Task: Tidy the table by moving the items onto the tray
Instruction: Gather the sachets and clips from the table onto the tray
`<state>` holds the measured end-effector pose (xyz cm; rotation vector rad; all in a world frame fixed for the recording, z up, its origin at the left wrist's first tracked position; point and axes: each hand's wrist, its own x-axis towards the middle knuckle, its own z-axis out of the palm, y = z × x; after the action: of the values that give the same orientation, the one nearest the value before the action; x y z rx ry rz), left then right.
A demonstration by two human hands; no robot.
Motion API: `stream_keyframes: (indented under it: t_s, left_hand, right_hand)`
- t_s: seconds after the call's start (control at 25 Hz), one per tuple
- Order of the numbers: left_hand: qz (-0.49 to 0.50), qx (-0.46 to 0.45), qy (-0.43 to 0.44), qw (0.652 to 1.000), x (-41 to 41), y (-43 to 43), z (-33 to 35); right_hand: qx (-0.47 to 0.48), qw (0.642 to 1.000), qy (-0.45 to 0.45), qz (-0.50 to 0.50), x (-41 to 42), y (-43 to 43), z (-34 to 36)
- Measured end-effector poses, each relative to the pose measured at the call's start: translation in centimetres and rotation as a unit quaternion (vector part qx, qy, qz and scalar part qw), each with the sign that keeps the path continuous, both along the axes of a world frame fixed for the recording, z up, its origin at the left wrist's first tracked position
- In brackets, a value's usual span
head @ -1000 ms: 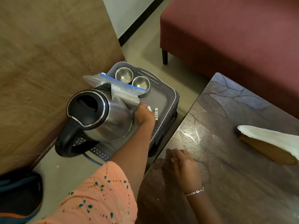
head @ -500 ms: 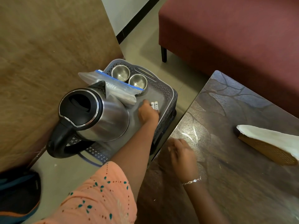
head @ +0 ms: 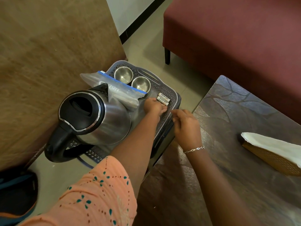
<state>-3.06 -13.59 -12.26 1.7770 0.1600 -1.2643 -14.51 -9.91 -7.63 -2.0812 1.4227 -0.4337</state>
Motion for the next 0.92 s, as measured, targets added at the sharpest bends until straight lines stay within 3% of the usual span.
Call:
stream_keyframes:
  t_s: [0.48,0.68,0.76,0.92]
  left_hand:
    - [0.01,0.018,-0.053,0.998,-1.3,1.0,-0.5]
    - [-0.043,0.059,-0.131,0.989,-0.9,1.2,-0.8]
    - [-0.146,0.093,-0.277,0.945,-1.2,2.0,0.6]
    - [-0.279,0.01,-0.61,0.741,-4.3,5.9,3.5]
  right_hand:
    - [0.018,0.999,0.017,-0.039,-4.6,3.0,-1.1]
    - [-0.041,0.997,0.06,-0.029,-5.5,3.1,-0.8]
    - [-0.073,0.991,0.115,-0.008,-6.2,3.0,-1.0]
    - [-0.116,0.977,0.179,0.006,-8.2,3.5,-0.9]
